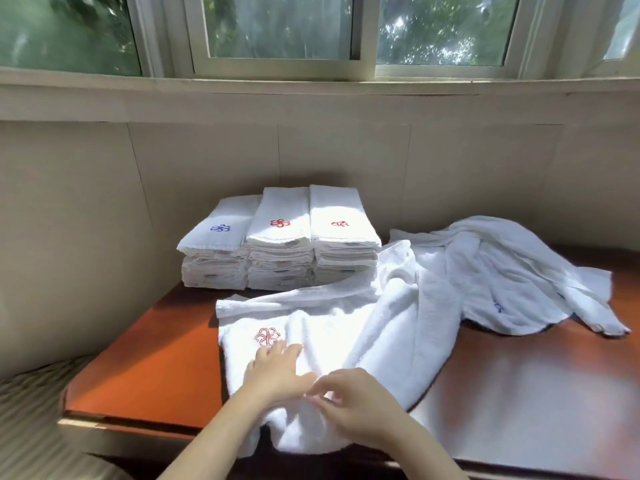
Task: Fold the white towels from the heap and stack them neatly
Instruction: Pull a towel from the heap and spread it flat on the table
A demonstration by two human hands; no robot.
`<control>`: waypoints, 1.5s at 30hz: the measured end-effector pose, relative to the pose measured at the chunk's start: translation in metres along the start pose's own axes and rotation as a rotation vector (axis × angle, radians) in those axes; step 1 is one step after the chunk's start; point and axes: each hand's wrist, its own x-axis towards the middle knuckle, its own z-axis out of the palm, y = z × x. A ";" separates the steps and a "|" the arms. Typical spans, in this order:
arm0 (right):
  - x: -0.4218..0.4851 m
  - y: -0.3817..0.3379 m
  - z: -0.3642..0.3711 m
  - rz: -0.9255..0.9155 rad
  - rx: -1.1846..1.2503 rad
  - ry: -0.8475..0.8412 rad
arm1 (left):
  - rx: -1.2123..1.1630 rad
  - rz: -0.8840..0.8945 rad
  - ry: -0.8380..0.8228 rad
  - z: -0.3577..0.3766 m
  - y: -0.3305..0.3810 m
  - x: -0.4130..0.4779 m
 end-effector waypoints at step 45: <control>0.006 0.156 -0.109 0.943 -0.038 0.349 | -0.654 0.548 -0.380 0.011 0.180 0.028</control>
